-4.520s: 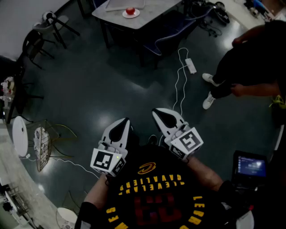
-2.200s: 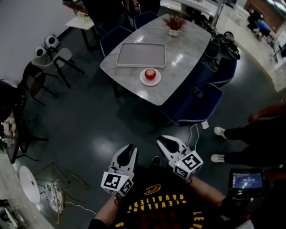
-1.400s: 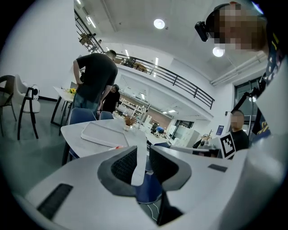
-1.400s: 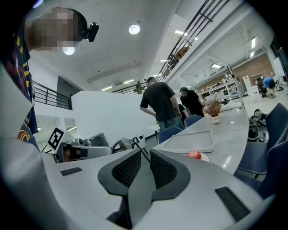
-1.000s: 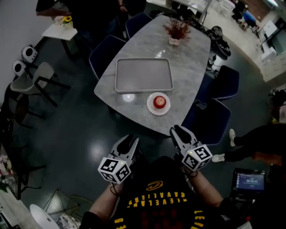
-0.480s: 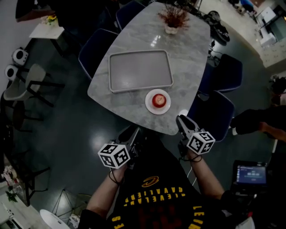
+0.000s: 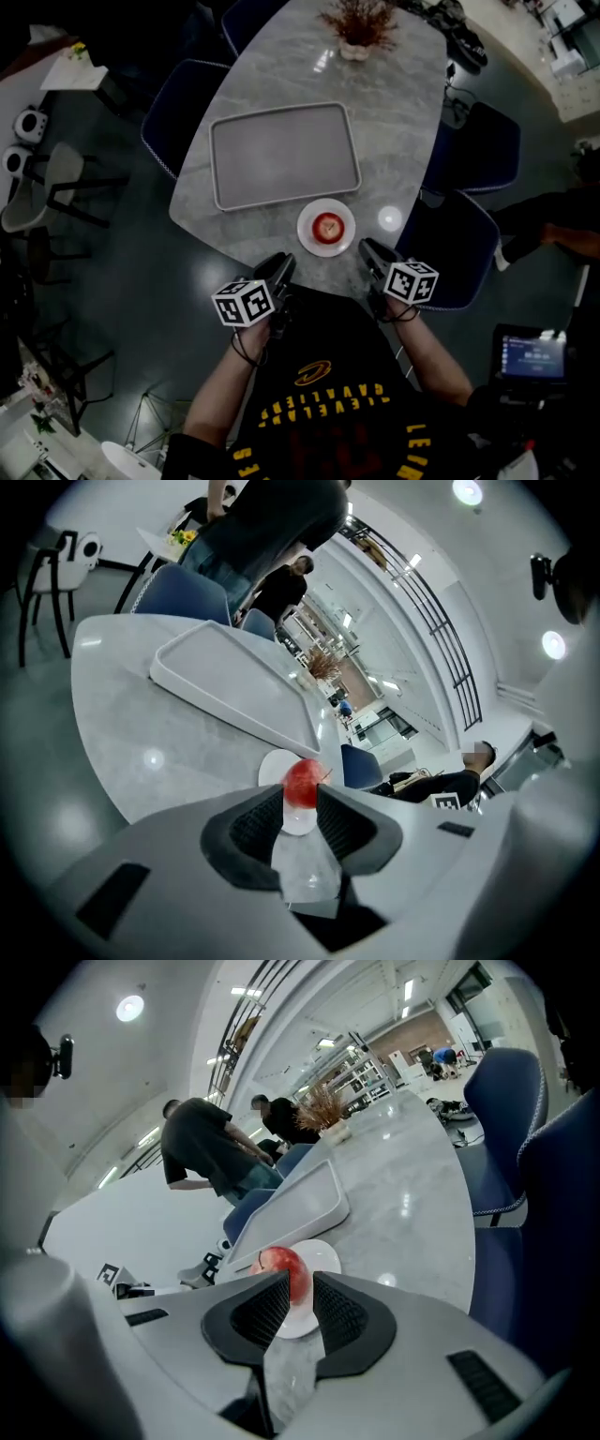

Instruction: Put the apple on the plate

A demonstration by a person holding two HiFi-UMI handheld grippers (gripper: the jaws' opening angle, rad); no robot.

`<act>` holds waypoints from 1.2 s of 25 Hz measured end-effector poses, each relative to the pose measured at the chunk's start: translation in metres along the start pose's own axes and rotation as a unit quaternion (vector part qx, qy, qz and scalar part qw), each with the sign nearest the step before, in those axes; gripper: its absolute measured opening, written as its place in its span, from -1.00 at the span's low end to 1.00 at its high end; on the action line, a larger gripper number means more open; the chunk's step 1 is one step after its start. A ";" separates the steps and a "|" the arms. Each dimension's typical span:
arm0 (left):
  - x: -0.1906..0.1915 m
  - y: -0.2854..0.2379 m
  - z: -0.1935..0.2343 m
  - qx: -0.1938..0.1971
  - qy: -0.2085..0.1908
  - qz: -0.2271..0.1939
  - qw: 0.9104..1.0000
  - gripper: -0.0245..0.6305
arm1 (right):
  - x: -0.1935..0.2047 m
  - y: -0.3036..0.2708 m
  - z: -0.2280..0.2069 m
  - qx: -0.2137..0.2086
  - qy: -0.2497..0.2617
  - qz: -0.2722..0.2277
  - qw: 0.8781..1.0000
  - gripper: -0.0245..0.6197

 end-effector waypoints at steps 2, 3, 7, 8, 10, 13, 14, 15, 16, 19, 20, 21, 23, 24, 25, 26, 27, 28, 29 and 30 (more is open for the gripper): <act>0.004 -0.016 0.010 -0.009 0.017 0.013 1.000 -0.59 | 0.001 -0.011 -0.007 0.001 -0.006 0.013 1.000 -0.68; 0.006 -0.023 0.015 -0.015 0.024 0.019 0.999 -0.59 | 0.002 -0.015 -0.010 0.002 -0.010 0.021 1.000 -0.68; 0.015 -0.044 0.030 -0.029 0.044 0.040 0.998 -0.59 | 0.009 -0.029 -0.016 0.006 -0.033 0.048 0.998 -0.68; 0.017 -0.048 0.032 -0.031 0.051 0.044 0.997 -0.59 | 0.010 -0.033 -0.017 0.006 -0.038 0.054 0.998 -0.68; 0.022 -0.056 0.034 -0.032 0.067 0.051 0.996 -0.59 | 0.013 -0.038 -0.020 0.010 -0.044 0.064 0.997 -0.68; 0.027 -0.066 0.036 -0.037 0.080 0.058 0.994 -0.59 | 0.015 -0.044 -0.025 0.016 -0.050 0.076 0.996 -0.68; 0.028 -0.069 0.037 -0.038 0.080 0.060 0.994 -0.59 | 0.016 -0.045 -0.027 0.017 -0.053 0.079 0.995 -0.68; 0.029 -0.072 0.037 -0.040 0.079 0.063 0.994 -0.59 | 0.016 -0.047 -0.028 0.018 -0.055 0.081 0.995 -0.68; 0.031 -0.075 0.038 -0.042 0.077 0.066 0.994 -0.59 | 0.017 -0.048 -0.030 0.018 -0.056 0.085 0.995 -0.68; 0.039 -0.082 0.042 -0.049 0.072 0.077 0.993 -0.59 | 0.022 -0.052 -0.033 0.018 -0.061 0.098 0.993 -0.68; 0.041 -0.084 0.041 -0.049 0.072 0.079 0.993 -0.59 | 0.023 -0.052 -0.033 0.017 -0.064 0.100 0.993 -0.68; 0.041 -0.086 0.040 -0.048 0.072 0.080 0.993 -0.59 | 0.024 -0.053 -0.033 0.016 -0.064 0.102 0.993 -0.68; 0.042 -0.088 0.039 -0.045 0.078 0.080 0.993 -0.59 | 0.024 -0.053 -0.033 0.019 -0.061 0.105 0.992 -0.68; 0.042 -0.089 0.039 -0.044 0.085 0.078 0.992 -0.59 | 0.024 -0.053 -0.035 0.022 -0.058 0.106 0.992 -0.69; 0.041 -0.090 0.039 -0.042 0.093 0.076 0.992 -0.59 | 0.025 -0.052 -0.036 0.024 -0.056 0.108 0.992 -0.76; 0.041 -0.090 0.039 -0.041 0.099 0.075 0.991 -0.59 | 0.026 -0.051 -0.038 0.025 -0.058 0.108 0.992 -0.81; 0.041 -0.089 0.040 -0.041 0.103 0.075 0.991 -0.60 | 0.026 -0.051 -0.038 0.023 -0.063 0.109 0.992 -0.81; 0.042 -0.088 0.042 -0.044 0.104 0.077 0.991 -0.62 | 0.027 -0.050 -0.038 0.020 -0.071 0.109 0.991 -0.81; 0.043 -0.087 0.044 -0.050 0.104 0.079 0.990 -0.69 | 0.029 -0.049 -0.038 0.016 -0.080 0.109 0.991 -0.81; 0.043 -0.086 0.047 -0.055 0.105 0.081 0.990 -0.76 | 0.030 -0.049 -0.037 0.013 -0.089 0.111 0.990 -0.82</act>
Point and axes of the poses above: the fingertips, and each gripper's own axes: y backward along the fingers, z to its left, x out of its underside, the point moved 1 cm from there along y, backward along the fingers, and after that the axes turned 8 degrees about -z, right-handed, at the moved point
